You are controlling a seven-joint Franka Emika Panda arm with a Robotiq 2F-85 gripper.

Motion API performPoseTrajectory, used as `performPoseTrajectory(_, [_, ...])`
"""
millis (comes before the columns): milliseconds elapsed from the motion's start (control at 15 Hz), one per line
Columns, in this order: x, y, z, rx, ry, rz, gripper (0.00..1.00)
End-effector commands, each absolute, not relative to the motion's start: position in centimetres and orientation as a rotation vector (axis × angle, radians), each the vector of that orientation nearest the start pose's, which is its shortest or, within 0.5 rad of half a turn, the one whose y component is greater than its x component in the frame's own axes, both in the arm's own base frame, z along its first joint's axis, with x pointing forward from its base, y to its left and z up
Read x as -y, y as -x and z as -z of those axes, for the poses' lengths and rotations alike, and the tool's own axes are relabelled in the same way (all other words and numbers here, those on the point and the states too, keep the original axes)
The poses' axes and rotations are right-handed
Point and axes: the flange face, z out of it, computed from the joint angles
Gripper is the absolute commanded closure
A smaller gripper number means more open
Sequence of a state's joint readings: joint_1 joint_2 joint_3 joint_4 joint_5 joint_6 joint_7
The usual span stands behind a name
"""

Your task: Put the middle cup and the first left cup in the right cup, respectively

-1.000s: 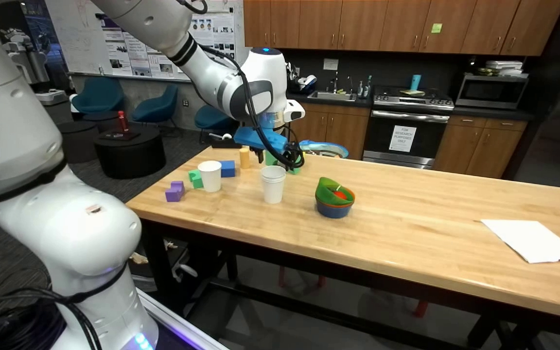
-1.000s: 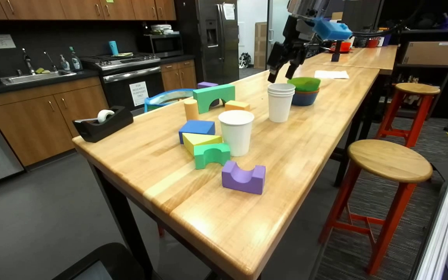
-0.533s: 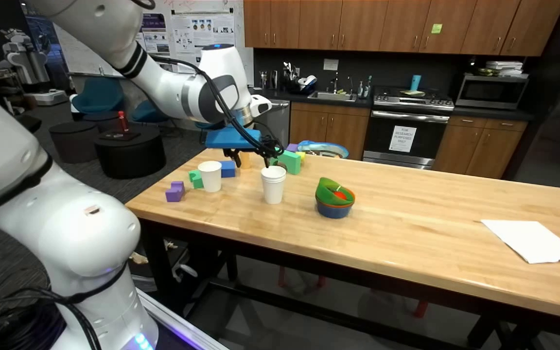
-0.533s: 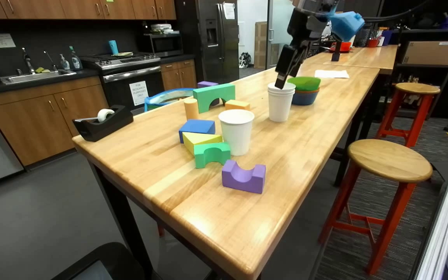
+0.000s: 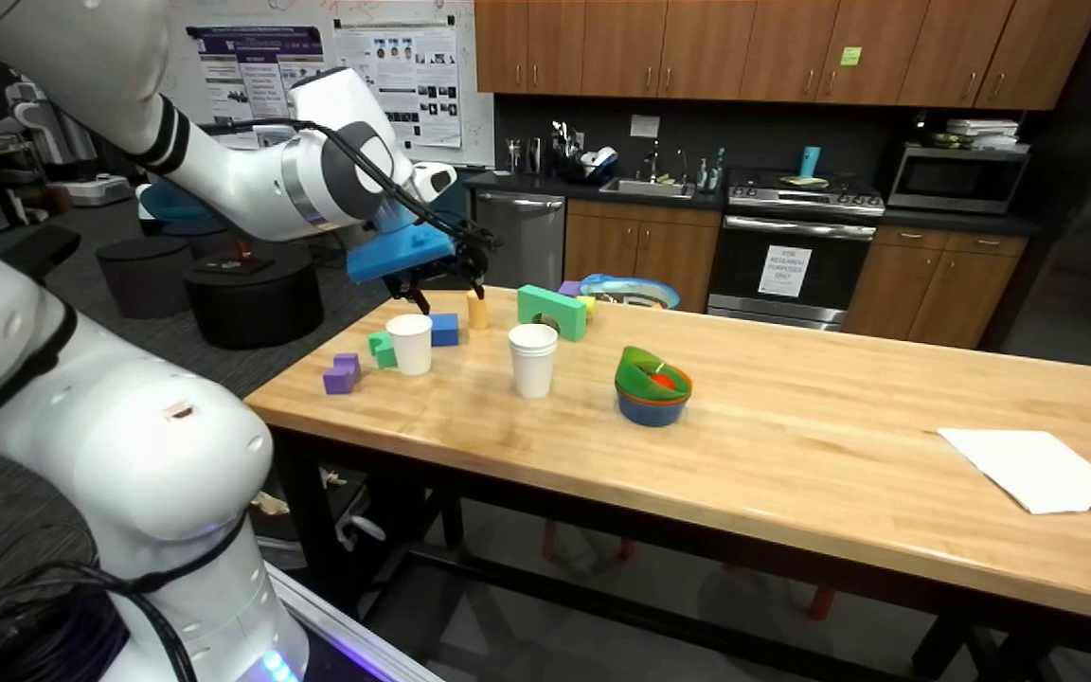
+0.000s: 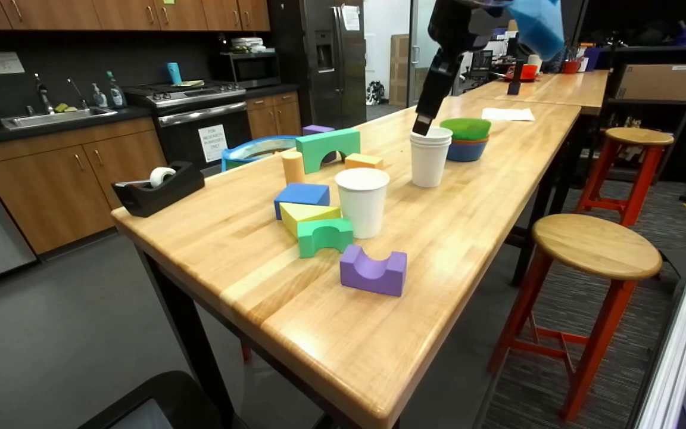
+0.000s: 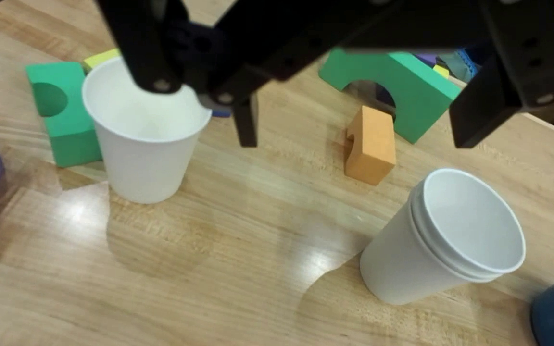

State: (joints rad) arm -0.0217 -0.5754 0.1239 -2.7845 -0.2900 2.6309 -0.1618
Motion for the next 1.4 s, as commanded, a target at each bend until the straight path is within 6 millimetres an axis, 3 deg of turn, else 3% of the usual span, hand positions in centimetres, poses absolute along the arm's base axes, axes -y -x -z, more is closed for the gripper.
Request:
performPoseTrajectory(0, [-4.7, -37.6, -41.7, 0.810, 3.256, 0.680, 0.00])
performPoseTrajectory(133, [-4.9, -37.6, -41.7, 0.817, 3.260, 0.681, 0.00])
performPoseTrajectory(200, [-4.9, -37.8, -40.3, 0.886, 3.157, 0.552, 0.00])
performPoseTrajectory(333, [-4.6, -38.0, -39.6, 0.959, 3.055, 0.564, 0.00])
performPoseTrajectory(800, [-6.1, -37.4, -38.9, 1.164, 2.668, 0.326, 0.00])
performPoseTrajectory(1067, [-7.8, -38.1, -39.6, 1.131, 2.649, 0.332, 0.00])
performPoseTrajectory(1333, [-9.5, -39.2, -40.4, 1.079, 2.720, 0.473, 0.00])
